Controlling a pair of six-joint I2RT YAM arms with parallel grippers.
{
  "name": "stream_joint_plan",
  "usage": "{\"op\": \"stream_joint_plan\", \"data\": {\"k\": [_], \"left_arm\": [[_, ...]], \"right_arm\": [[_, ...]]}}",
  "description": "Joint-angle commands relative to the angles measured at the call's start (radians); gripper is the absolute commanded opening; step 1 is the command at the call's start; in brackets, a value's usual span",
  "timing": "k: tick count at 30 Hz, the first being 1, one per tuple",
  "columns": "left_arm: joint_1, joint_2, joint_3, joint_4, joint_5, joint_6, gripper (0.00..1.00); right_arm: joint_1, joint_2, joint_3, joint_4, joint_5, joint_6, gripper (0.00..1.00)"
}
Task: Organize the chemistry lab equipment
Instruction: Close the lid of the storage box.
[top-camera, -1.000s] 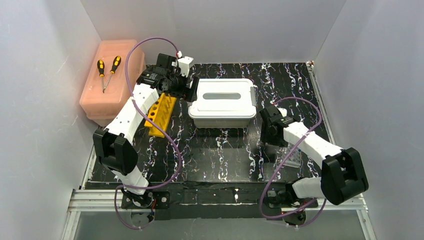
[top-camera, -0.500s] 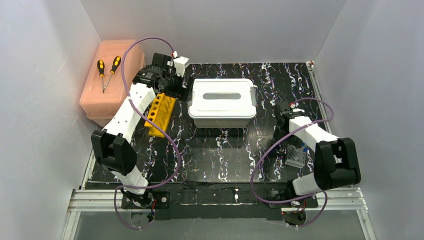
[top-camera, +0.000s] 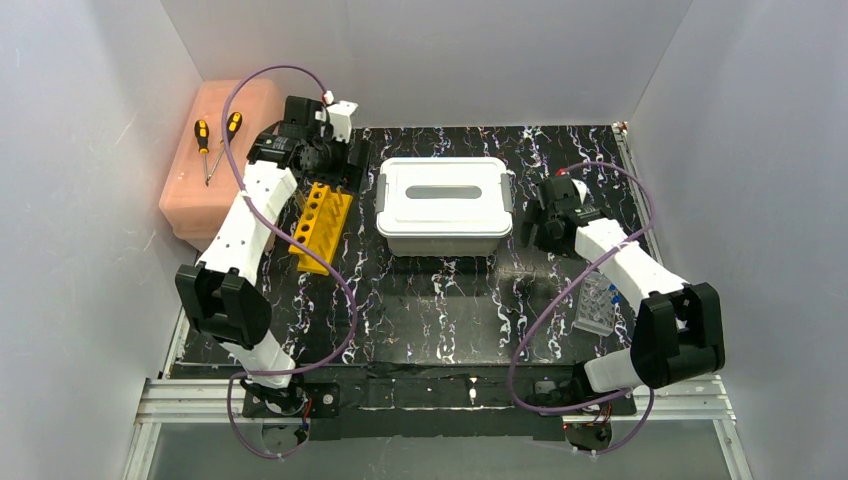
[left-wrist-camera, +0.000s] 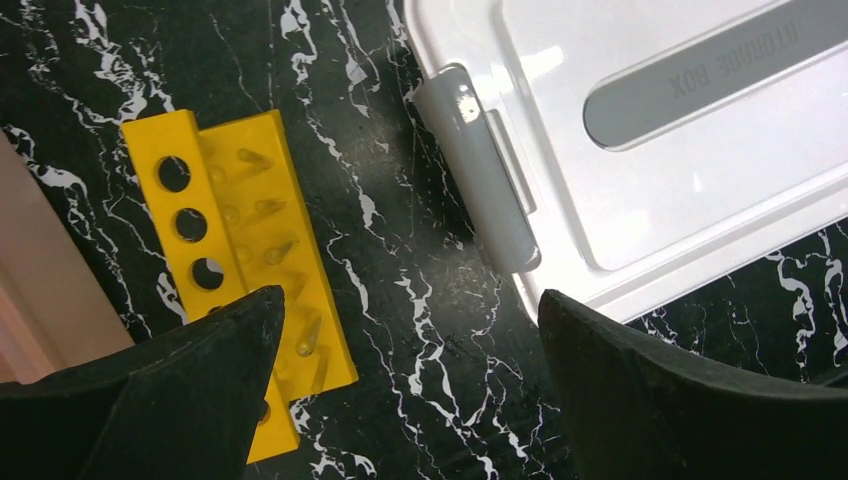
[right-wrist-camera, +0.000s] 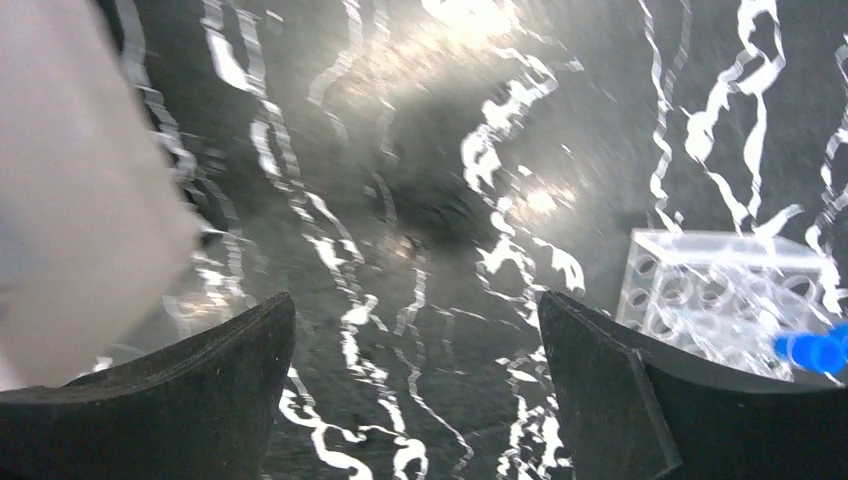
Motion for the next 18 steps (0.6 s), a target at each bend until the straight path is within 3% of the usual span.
{"op": "stream_joint_plan", "data": {"k": [1,7,11,18], "left_arm": [[0.040,-0.021,0.042,-0.043,0.016,-0.019,0.98],[0.094,-0.045,-0.077,0.102,0.088,-0.087,0.98],[0.094,-0.061,-0.228,0.265,0.045,-0.087,0.98],[0.094,-0.082,-0.455,0.567,0.045,-0.087,0.98]], "right_arm": [[0.011,0.014,0.096,0.120,-0.092,-0.028,0.98],[0.010,0.136,0.220,0.247,0.031,-0.125,0.98],[-0.012,0.179,0.165,0.500,0.109,-0.260,0.98],[-0.073,0.281,0.169,0.611,0.090,-0.241,0.98]]}}
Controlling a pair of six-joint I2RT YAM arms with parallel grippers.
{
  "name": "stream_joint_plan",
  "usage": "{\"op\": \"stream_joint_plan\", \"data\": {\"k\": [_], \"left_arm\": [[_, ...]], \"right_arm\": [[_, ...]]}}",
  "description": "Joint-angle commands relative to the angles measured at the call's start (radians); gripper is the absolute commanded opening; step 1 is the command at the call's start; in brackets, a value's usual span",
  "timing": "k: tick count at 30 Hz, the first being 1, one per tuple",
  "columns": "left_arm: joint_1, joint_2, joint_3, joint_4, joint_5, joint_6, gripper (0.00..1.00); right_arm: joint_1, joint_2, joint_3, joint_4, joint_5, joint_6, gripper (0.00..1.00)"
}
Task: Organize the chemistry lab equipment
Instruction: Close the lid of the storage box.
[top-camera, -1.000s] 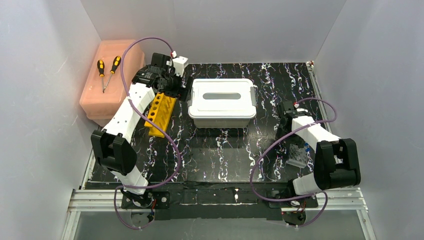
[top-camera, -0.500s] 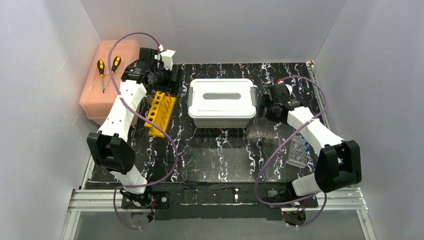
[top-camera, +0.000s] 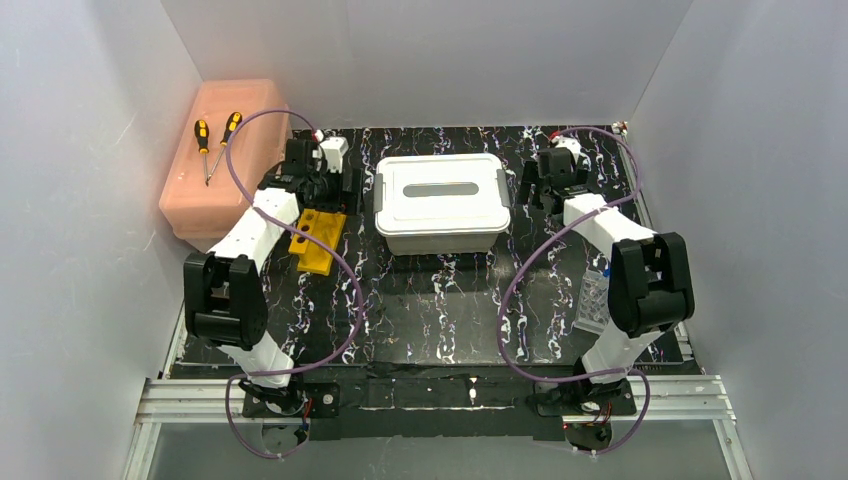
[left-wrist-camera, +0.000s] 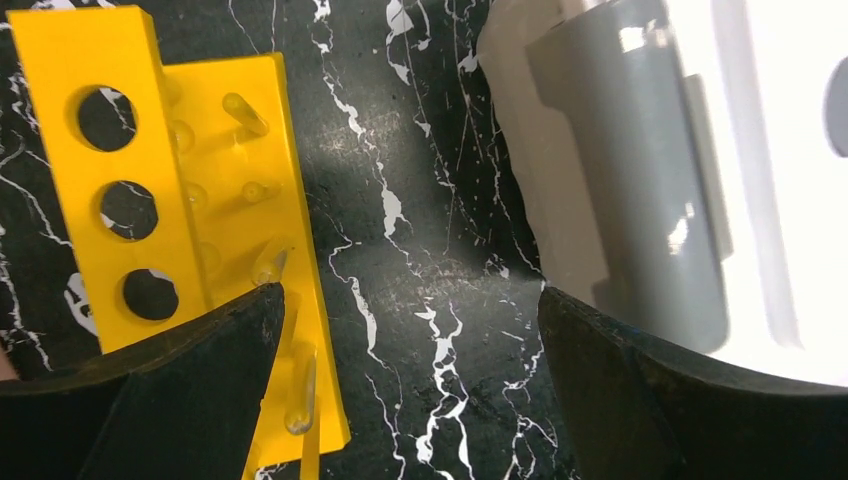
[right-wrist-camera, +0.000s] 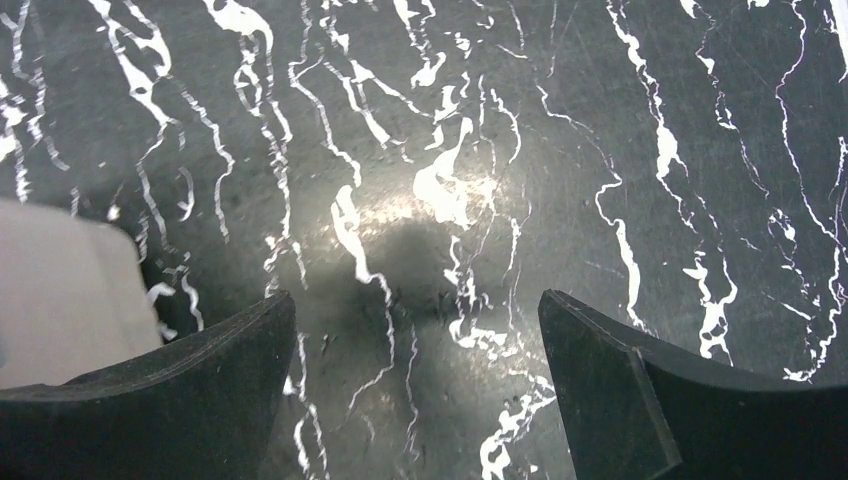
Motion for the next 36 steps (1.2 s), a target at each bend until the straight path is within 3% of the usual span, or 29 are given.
{"op": "stream_joint_plan", "data": {"k": [1,10,19,23,28,31,36], "left_arm": [[-0.001,-0.066,-0.097,0.243,0.002,-0.005,0.98],[-0.001,-0.066,-0.302,0.477,0.051,-0.035,0.98],[-0.001,-0.028,-0.394,0.705,0.051,-0.070,0.98],[-0.003,0.022,-0.470,0.934,0.018,-0.088,0.98],[-0.004,0.043,-0.477,1.002,-0.012,-0.088,0.98],[-0.006,-0.012,-0.540,1.028,-0.104,-0.092,0.98],[-0.006,-0.094,-0.564,0.861,-0.132,-0.111,0.98]], "right_arm": [[-0.022,0.016,-0.018,0.185,0.039,-0.015,0.98],[-0.037,-0.039,-0.188,0.472,-0.011,-0.048,0.98],[-0.048,-0.068,-0.287,0.540,-0.037,-0.115,0.98],[-0.060,-0.080,-0.332,0.565,-0.079,-0.137,0.98],[-0.104,-0.121,-0.423,0.660,-0.107,-0.157,0.98],[-0.133,-0.109,-0.483,0.772,-0.065,-0.198,0.98],[-0.153,-0.122,-0.555,0.823,-0.070,-0.261,0.98]]}}
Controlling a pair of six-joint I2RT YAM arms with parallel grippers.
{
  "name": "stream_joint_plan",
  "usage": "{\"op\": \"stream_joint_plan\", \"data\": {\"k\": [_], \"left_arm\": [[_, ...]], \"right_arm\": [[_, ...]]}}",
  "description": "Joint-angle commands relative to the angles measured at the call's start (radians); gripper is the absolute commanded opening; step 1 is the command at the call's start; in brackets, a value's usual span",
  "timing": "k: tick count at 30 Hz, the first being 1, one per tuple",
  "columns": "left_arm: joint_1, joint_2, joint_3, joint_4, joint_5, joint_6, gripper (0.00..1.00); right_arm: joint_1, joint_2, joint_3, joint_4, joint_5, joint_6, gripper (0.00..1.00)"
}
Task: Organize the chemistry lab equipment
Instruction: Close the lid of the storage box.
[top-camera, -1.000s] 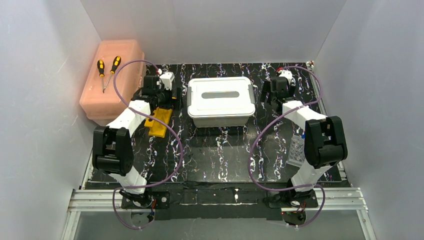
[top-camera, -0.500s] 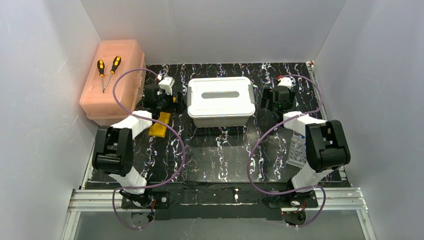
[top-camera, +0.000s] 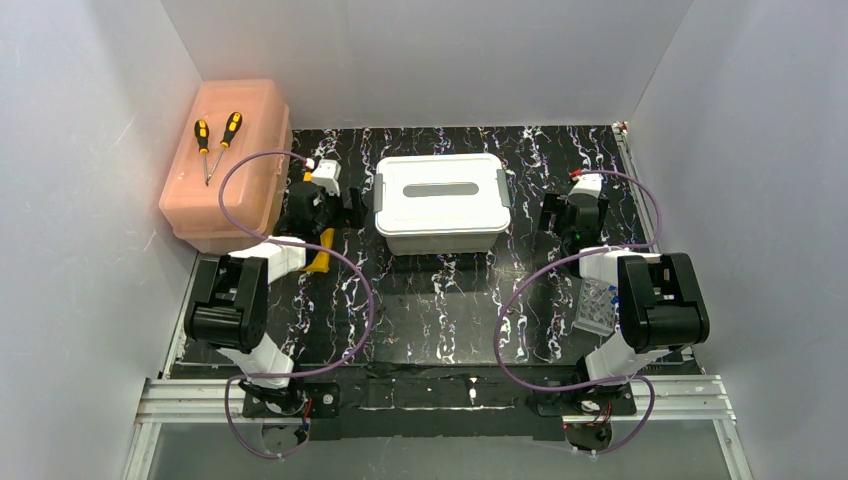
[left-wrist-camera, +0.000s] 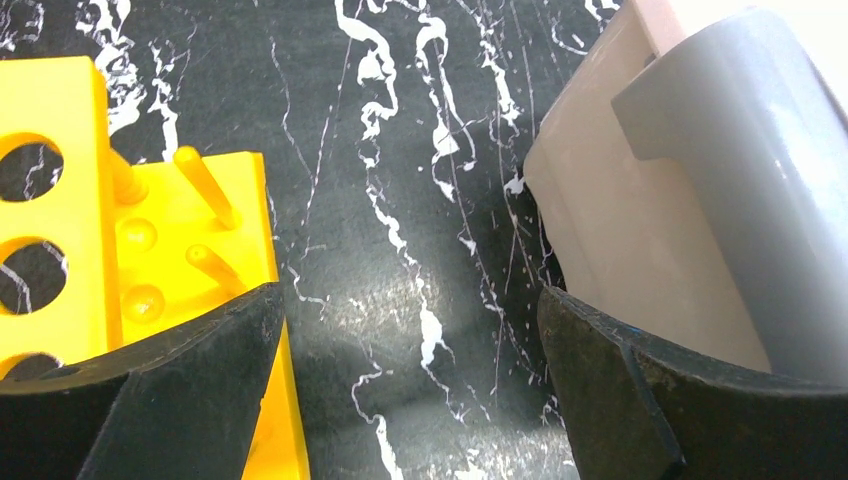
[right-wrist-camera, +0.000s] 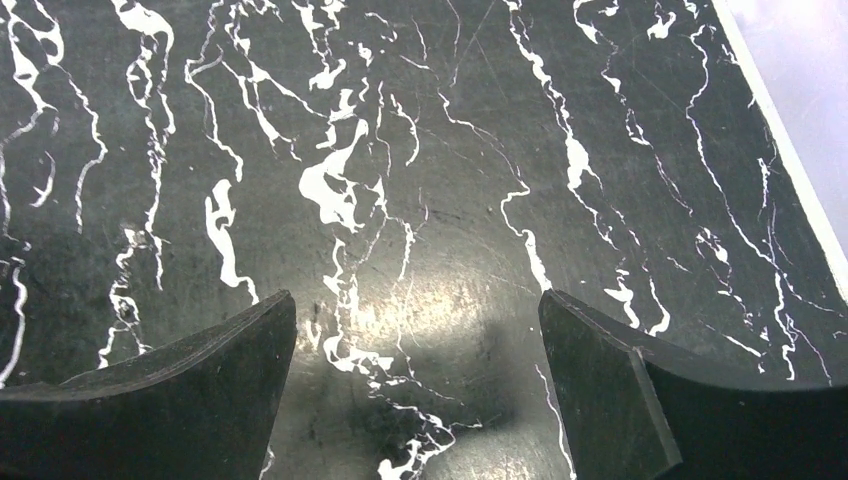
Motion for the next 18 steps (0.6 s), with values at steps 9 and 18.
{"op": "stream_joint_plan", "data": {"k": [9,18], "left_arm": [[-0.001,-0.124,0.002,-0.258,-0.103,0.059,0.98],[0.009,-0.105,0.020,-0.370,-0.108,0.111,0.98]], "right_arm": [[-0.008,-0.043,-0.103,0.095,0.048,-0.060,0.98],[-0.007,-0.002,-0.130,0.168,0.086,-0.057,0.98]]}}
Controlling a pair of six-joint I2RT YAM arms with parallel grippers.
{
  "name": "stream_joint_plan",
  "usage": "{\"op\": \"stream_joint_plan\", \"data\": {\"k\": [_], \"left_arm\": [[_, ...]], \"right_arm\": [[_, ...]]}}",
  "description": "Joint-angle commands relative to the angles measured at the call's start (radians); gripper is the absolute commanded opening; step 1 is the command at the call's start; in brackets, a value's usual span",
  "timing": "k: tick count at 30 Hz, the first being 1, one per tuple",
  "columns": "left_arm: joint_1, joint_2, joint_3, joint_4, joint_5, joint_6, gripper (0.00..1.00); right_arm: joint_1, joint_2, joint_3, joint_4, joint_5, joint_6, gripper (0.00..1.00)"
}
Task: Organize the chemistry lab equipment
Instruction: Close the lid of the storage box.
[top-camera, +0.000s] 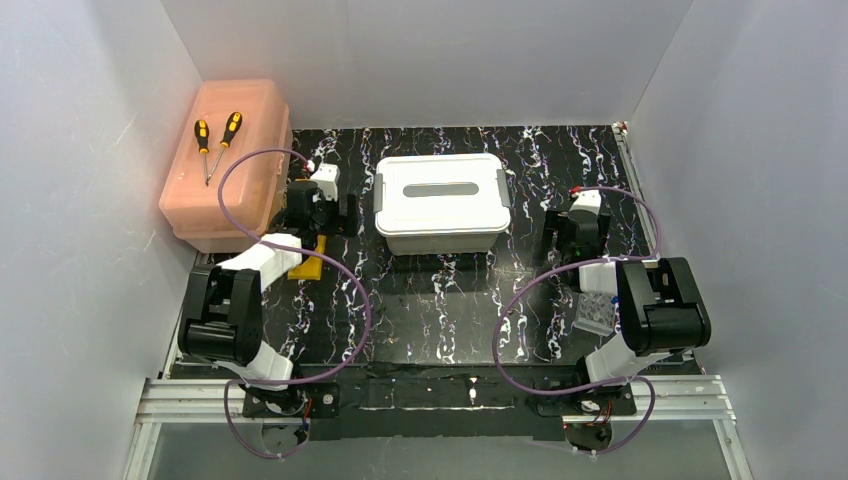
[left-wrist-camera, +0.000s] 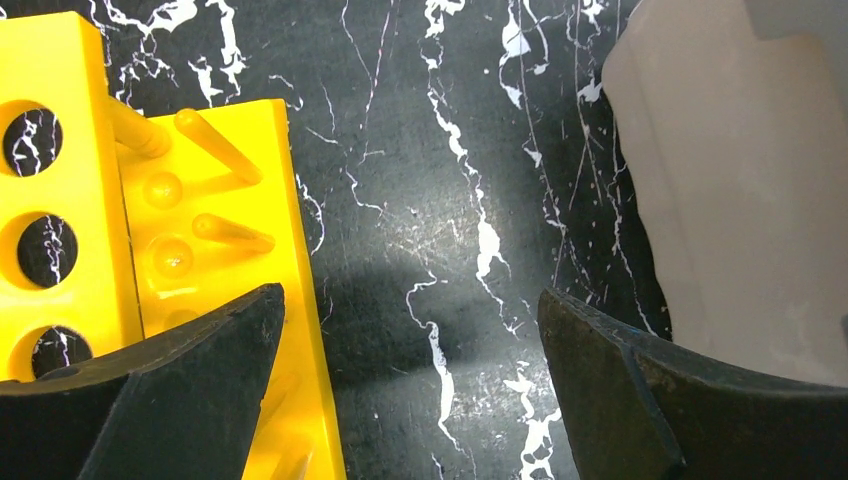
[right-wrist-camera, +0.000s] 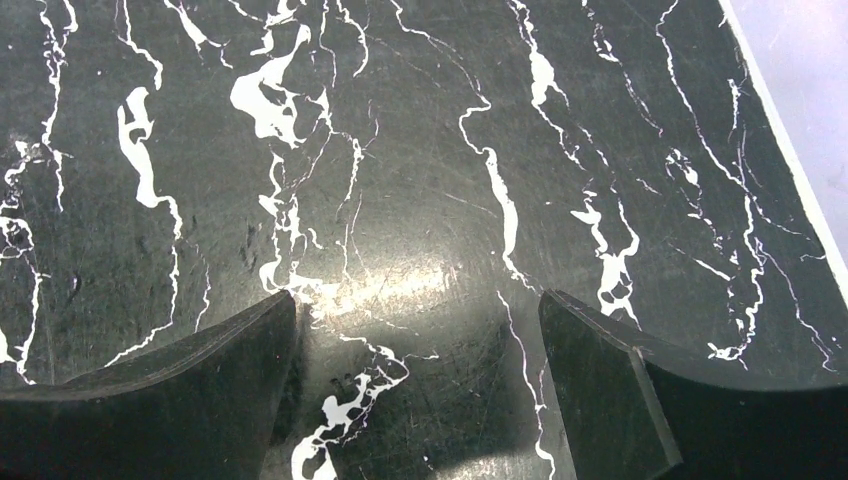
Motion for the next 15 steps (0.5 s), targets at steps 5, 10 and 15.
{"op": "stream_joint_plan", "data": {"k": [5,10,15], "left_arm": [[0.016,-0.077,-0.134,0.169,-0.010,0.063,0.98],[0.022,-0.093,-0.128,0.108,0.002,0.051,0.98],[0.025,-0.130,-0.164,0.056,-0.016,0.057,0.98]], "right_arm": [[-0.003,0.042,-0.032,0.166,0.041,-0.012,0.98],[0.011,0.042,-0.063,0.226,0.042,-0.026,1.00],[0.020,0.037,-0.088,0.269,0.026,-0.037,1.00]]}}
